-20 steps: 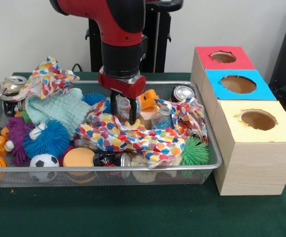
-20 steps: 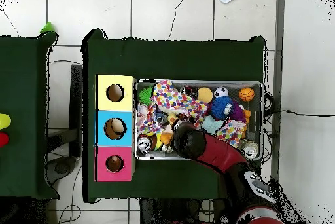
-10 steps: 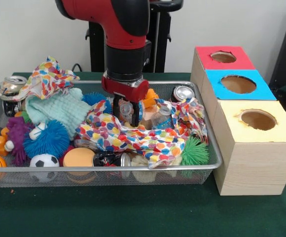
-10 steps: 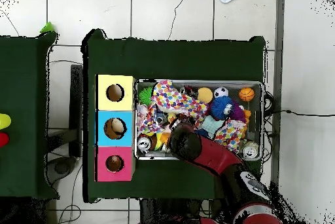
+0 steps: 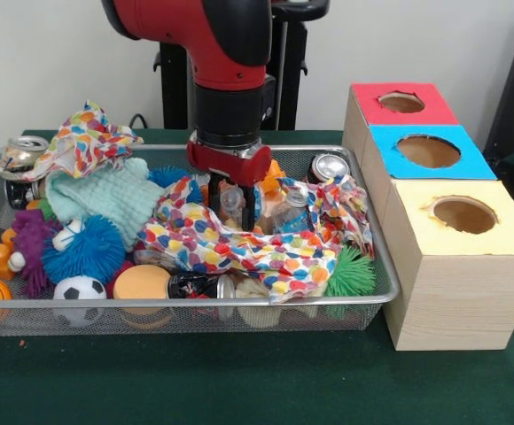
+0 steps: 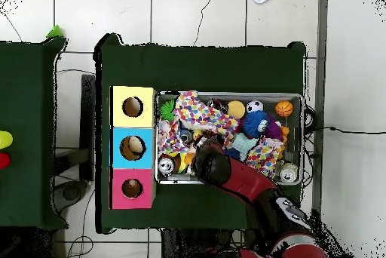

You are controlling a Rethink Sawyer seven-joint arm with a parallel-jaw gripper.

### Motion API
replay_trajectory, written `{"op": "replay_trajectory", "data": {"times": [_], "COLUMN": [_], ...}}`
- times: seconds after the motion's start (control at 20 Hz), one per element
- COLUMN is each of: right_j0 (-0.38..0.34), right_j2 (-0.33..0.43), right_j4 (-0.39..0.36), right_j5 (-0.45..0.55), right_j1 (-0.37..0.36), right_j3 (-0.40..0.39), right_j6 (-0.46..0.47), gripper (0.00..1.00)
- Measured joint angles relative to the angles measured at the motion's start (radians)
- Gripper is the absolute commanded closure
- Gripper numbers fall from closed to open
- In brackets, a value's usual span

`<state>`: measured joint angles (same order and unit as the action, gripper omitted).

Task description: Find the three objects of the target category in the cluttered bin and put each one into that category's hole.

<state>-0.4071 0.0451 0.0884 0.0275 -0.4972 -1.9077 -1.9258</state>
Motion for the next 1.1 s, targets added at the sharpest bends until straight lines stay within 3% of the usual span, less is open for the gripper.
{"op": "replay_trajectory", "data": {"times": [0.3,1.1], "right_j0": [-0.018,-0.155], "right_j2": [0.014,0.142], "right_j4": [0.000,-0.001], "right_j5": [-0.024,-0.159], "right_j1": [0.016,0.084], "right_j3": [0.000,-0.022], "right_j6": [0.000,0.000], "gripper": [0.00,0.00]}}
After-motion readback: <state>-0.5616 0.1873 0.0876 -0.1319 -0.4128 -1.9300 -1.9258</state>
